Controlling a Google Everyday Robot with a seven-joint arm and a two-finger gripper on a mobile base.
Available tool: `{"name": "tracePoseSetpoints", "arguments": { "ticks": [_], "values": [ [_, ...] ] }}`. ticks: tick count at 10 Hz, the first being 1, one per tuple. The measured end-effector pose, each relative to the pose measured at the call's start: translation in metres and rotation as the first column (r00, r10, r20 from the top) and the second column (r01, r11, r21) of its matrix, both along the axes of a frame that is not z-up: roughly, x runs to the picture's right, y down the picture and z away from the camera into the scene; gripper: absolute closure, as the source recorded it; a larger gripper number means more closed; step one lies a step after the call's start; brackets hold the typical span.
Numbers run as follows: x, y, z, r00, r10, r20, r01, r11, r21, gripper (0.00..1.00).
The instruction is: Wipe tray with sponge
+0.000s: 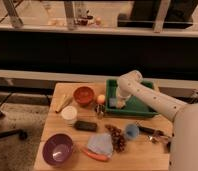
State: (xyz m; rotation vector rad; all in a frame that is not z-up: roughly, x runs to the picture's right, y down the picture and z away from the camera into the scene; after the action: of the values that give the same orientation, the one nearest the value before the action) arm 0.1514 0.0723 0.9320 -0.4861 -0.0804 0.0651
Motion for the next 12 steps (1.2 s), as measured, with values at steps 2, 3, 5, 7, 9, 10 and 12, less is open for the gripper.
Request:
{"name": "tracePoseSetpoints", "arguments": {
  "ticks": [2, 3, 5, 7, 9, 10, 12],
  "values": [
    [0.005, -0.006, 0.006, 1.0, -0.001, -0.024, 0.001, 1.0, 0.003, 0.94],
    [0.008, -0.009, 0.009, 0.999, -0.001, -0.036, 0.001, 1.0, 0.005, 0.94],
    [0.024, -0.009, 0.015, 0.998, -0.003, -0.07, 0.003, 1.0, 0.0, 0.94],
    [0.037, -0.009, 0.021, 0.995, -0.003, -0.096, 0.003, 1.0, -0.001, 0.94],
    [0.048, -0.011, 0.025, 0.993, -0.001, -0.117, 0.001, 1.0, -0.002, 0.94],
    [0.054, -0.012, 0.026, 0.992, 0.0, -0.125, -0.001, 1.0, -0.002, 0.94],
    [0.068, -0.012, 0.028, 0.989, 0.004, -0.147, -0.004, 1.0, -0.004, 0.94]
  ]
}}
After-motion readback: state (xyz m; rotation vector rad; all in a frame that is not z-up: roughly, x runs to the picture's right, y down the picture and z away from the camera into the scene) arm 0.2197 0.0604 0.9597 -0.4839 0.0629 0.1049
